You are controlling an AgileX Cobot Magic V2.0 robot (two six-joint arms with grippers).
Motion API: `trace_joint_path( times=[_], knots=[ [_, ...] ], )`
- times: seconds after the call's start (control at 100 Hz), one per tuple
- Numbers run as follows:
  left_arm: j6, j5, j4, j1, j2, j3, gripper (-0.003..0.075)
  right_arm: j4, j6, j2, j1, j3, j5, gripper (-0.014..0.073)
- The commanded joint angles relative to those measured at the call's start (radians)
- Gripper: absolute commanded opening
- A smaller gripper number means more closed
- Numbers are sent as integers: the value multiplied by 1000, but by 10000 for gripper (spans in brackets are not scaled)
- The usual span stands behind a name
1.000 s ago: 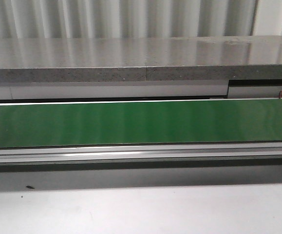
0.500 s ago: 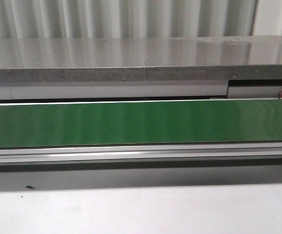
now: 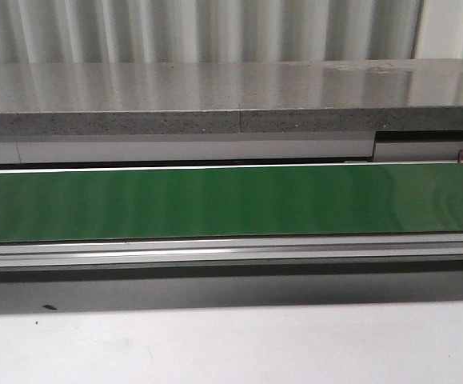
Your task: Move button from right to left
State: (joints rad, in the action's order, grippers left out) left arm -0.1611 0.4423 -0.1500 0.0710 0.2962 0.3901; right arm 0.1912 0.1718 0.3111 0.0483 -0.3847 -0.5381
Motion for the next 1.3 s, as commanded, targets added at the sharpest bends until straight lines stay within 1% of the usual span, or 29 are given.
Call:
trace_joint_path(
  times=[0.0,0.16,0.19,0.24,0.31,0.35,0.41,0.5,0.71,0.75,0.83,1.29],
  knots=[
    [7,-81,-15,3,-27,-9,-21,-2,12,3,-2,-25,79,-69],
    [7,-157,-15,3,-93,-90,-21,-2,12,3,-2,-25,79,-69],
    [7,-188,-15,3,-100,-108,-21,-2,12,3,-2,-25,79,-69],
    [7,-281,-3,3,-102,-146,-21,-2,12,3,-2,-25,79,-69],
    [7,-392,65,1,-105,-199,-21,-2,12,3,-2,-25,79,-69],
    [27,-423,97,-4,-115,-226,-21,-2,12,3,-2,-25,79,-69],
    [90,-415,113,-12,-149,-258,-21,-2,12,3,-2,-25,79,-69],
    [161,-415,193,-23,-198,-317,-21,-2,12,3,-2,-25,79,-69],
    [161,-415,203,-34,-337,-435,-21,-2,12,3,-2,-25,79,-69],
    [161,-387,203,-34,-333,-432,-21,-2,12,3,-2,-25,79,-69],
    [161,-371,203,-34,-333,-431,-21,-2,12,3,-2,-25,77,-69],
    [161,-371,203,-34,-331,-431,-20,-2,12,3,-2,-25,76,-69]
  ],
)
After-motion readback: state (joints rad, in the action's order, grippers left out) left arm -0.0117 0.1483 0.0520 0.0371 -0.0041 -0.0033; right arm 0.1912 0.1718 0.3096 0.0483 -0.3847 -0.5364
